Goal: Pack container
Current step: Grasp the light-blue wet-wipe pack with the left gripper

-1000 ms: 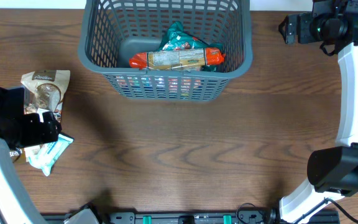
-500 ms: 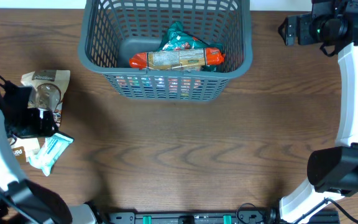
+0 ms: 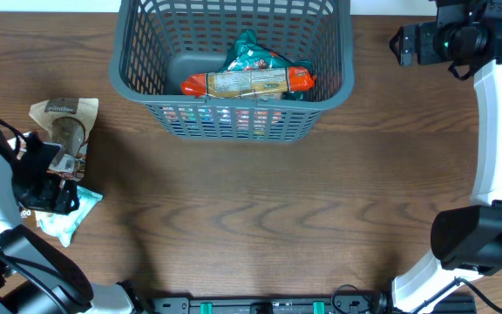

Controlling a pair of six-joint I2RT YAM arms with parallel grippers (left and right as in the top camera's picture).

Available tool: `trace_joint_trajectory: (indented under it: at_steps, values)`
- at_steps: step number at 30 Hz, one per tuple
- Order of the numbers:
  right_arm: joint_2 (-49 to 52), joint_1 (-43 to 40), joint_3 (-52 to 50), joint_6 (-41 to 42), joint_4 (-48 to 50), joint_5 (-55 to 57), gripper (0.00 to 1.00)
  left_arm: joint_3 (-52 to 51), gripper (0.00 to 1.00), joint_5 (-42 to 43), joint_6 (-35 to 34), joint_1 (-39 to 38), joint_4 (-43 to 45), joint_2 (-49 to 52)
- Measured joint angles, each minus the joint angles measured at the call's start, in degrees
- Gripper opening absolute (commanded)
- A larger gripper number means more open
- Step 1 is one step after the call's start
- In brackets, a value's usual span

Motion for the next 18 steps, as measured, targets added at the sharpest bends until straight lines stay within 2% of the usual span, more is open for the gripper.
trace_joint_trajectory:
  at_steps: [18]
  values:
    - [0.0,0.2,0.0,0.0,0.2,0.0,0.99,-19.1,0.99,-0.2,5.6,0.0,26.0,0.7]
